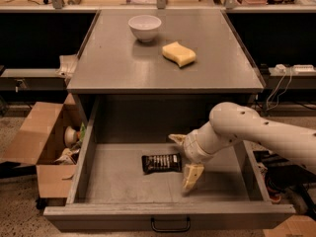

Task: Pick rxbar chocolate from top drawer and place on counter

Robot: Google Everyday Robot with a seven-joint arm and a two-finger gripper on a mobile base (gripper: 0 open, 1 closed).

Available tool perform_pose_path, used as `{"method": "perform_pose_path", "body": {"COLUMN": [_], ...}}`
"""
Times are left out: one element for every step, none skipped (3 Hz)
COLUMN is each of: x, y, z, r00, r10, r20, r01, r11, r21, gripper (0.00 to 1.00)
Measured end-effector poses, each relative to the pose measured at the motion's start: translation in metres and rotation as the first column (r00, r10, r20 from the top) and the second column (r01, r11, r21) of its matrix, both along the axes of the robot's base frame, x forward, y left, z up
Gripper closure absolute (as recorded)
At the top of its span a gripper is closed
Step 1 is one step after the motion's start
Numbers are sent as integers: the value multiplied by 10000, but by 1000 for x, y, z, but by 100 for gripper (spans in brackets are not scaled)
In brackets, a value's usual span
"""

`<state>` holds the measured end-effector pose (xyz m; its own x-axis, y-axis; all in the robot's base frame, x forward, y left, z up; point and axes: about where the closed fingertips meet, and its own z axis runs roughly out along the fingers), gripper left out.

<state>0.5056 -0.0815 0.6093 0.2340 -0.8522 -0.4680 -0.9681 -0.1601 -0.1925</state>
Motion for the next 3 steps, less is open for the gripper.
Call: {"method": "perform_pose_path", "body": {"x": [-18, -24, -21], "y": [14, 17, 15], "z": [18, 31, 56], "r00": [9987, 9975, 9954], "r10": [316, 519, 704], "r20": [391, 484, 645], "r01": [-313, -527, -745], "r11": [9995, 9985, 9952], "r21": [-94, 170, 640], "gripper": [0, 0, 0]}}
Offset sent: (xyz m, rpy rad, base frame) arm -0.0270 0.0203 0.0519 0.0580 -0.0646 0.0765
